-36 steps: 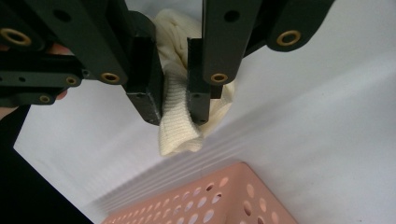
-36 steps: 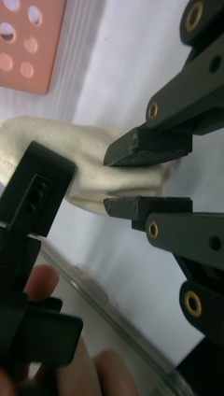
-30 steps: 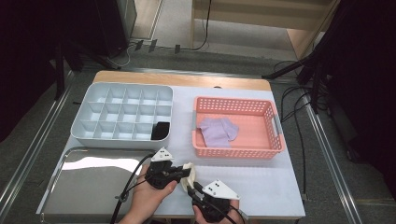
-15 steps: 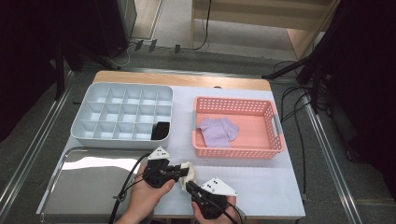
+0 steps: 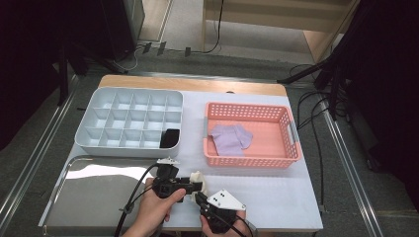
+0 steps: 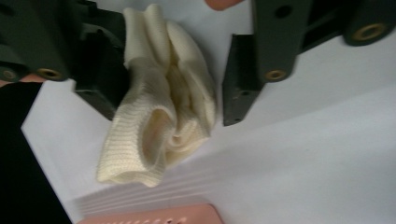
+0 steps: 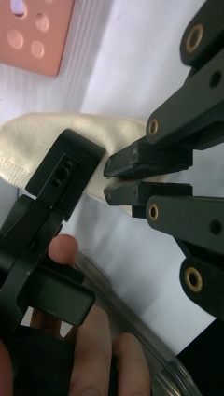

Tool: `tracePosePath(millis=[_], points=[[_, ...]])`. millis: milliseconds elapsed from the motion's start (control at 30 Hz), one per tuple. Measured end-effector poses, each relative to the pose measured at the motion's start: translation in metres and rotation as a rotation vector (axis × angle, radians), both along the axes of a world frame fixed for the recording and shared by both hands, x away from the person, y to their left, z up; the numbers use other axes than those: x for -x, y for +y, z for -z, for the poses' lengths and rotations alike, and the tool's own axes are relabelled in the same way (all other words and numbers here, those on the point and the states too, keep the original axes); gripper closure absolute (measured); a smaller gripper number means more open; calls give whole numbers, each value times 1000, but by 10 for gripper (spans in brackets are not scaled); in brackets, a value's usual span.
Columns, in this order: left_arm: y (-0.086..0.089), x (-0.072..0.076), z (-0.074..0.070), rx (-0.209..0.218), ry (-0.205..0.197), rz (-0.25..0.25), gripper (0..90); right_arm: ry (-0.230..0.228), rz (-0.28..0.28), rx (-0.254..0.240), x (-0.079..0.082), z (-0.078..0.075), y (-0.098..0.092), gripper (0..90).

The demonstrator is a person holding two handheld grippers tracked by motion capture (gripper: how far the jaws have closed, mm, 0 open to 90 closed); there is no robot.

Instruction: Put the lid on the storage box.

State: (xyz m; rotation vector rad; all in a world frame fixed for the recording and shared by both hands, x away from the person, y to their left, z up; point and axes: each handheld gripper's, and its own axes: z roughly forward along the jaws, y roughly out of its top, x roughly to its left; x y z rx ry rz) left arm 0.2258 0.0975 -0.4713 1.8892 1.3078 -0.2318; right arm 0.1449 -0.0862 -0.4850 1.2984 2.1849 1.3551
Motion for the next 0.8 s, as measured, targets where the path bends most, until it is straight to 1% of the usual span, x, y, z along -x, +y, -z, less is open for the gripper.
tracePosePath(millis=[67, 133, 167, 233, 300, 367, 467, 533, 567, 633, 700, 733, 767, 800], points=[[0, -1, 0, 18, 10, -3, 593, 2, -1, 0, 0, 0, 0, 848], [1, 0, 0, 26, -2, 5, 650, 3, -11, 6, -1, 0, 0, 845], [2, 1, -1, 27, -11, 11, 668, 6, -17, 8, -1, -1, 0, 842], [1, 3, -2, 18, -35, 19, 695, 26, -22, 3, -3, -2, -1, 829], [1, 5, -3, 10, -56, 26, 708, 44, -28, -25, -4, -1, -3, 819], [0, 7, -4, -2, -82, 28, 714, 52, -23, -34, -4, -1, -4, 812], [1, 9, -6, -7, -115, 27, 721, 36, -29, -27, -3, 0, -3, 795], [4, 9, -9, -5, -126, 25, 725, 4, -29, -35, -2, -2, -4, 773], [5, 9, -9, -8, -132, 22, 727, -1, -34, -38, -2, -3, -5, 764], [7, 10, -11, -15, -152, 12, 729, -14, -16, -39, -3, -5, -8, 758], [9, 11, -12, -11, -158, 9, 729, -12, -9, -41, -4, -6, -11, 773], [10, 11, -13, -12, -160, 10, 730, -24, 3, -37, -5, -7, -13, 771], [10, 12, -14, -17, -166, 8, 730, -26, 16, -34, -6, -8, -14, 771], [11, 12, -14, -17, -170, 6, 730, -17, 25, -40, -6, -9, -16, 761]])
